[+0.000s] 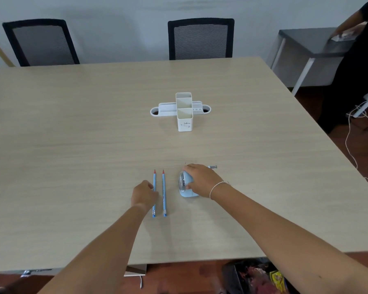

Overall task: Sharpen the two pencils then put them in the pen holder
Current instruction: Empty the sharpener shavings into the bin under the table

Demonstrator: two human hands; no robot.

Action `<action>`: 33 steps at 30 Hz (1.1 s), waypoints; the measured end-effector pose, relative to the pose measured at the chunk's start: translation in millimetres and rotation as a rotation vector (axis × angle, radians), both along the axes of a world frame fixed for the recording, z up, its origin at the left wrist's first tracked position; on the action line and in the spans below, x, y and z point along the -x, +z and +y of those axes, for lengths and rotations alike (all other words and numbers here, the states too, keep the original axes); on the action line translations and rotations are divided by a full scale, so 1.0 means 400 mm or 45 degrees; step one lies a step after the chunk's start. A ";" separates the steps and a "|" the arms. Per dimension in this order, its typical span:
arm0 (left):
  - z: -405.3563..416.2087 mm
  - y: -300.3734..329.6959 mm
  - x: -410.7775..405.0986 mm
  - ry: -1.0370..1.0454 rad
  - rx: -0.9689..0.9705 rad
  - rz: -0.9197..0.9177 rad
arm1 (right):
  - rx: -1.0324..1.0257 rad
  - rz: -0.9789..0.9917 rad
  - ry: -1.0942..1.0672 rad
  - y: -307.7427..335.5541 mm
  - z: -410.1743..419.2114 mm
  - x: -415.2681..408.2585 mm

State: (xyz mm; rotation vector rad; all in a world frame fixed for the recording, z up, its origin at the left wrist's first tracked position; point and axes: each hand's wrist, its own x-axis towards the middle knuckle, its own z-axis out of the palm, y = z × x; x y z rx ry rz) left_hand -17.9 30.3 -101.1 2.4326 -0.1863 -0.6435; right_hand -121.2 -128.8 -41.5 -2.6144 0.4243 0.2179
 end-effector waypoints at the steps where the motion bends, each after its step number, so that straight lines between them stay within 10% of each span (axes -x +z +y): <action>1: -0.003 0.003 0.000 -0.020 0.000 -0.017 | -0.005 0.001 -0.001 0.001 0.000 0.000; 12: -0.063 0.081 0.010 -0.350 0.232 -0.233 | -0.106 -0.298 -0.047 0.066 -0.048 0.030; 18: -0.103 0.119 0.035 -0.539 0.305 -0.299 | -0.283 -0.629 -0.513 0.045 -0.158 0.100; 33: -0.163 0.117 0.077 -0.958 -0.041 -0.316 | -0.561 -0.125 -0.483 -0.145 -0.090 0.147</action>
